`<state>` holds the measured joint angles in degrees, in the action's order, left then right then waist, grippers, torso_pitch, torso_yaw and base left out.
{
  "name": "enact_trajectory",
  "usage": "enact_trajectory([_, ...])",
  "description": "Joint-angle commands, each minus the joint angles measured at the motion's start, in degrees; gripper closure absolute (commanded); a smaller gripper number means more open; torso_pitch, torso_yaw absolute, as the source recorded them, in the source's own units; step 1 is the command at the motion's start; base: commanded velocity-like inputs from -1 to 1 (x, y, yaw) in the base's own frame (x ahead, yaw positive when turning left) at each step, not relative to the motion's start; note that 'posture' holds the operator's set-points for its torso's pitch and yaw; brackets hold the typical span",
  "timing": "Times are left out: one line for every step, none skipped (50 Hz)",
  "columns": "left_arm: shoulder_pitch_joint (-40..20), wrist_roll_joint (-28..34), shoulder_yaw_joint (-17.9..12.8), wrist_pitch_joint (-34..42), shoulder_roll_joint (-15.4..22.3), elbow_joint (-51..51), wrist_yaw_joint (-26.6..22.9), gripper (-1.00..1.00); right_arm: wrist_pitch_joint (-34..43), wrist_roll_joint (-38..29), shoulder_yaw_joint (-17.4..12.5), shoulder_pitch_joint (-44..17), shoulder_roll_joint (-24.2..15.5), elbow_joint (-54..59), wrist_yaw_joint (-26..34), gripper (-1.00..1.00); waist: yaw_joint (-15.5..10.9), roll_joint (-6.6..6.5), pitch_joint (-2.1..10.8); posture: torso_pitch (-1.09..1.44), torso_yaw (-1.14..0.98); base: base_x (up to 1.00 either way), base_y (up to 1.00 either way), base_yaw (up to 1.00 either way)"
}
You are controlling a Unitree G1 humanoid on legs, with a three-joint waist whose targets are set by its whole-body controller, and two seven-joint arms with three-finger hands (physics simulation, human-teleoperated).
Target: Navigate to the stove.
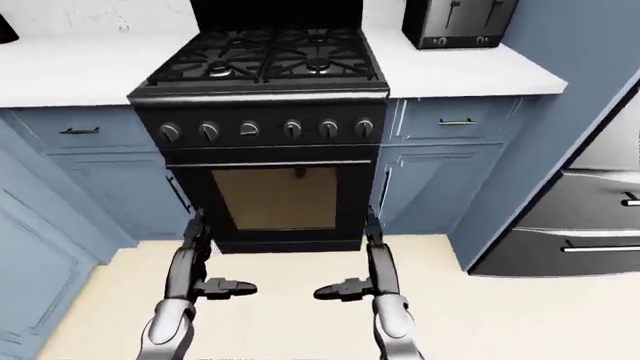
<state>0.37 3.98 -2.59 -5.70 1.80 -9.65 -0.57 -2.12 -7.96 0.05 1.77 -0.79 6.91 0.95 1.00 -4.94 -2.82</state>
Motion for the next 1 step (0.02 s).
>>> enact_trajectory([-1.0, -0.1, 0.3, -1.7, -0.2, 2.9, 0.2, -1.0, -1.8, 0.1, -0.5, -1.4, -0.4, -3.5, 0.0, -1.0, 0.4, 0.46, 0.88, 0.0, 0.0, 0.0, 0.0, 0.0])
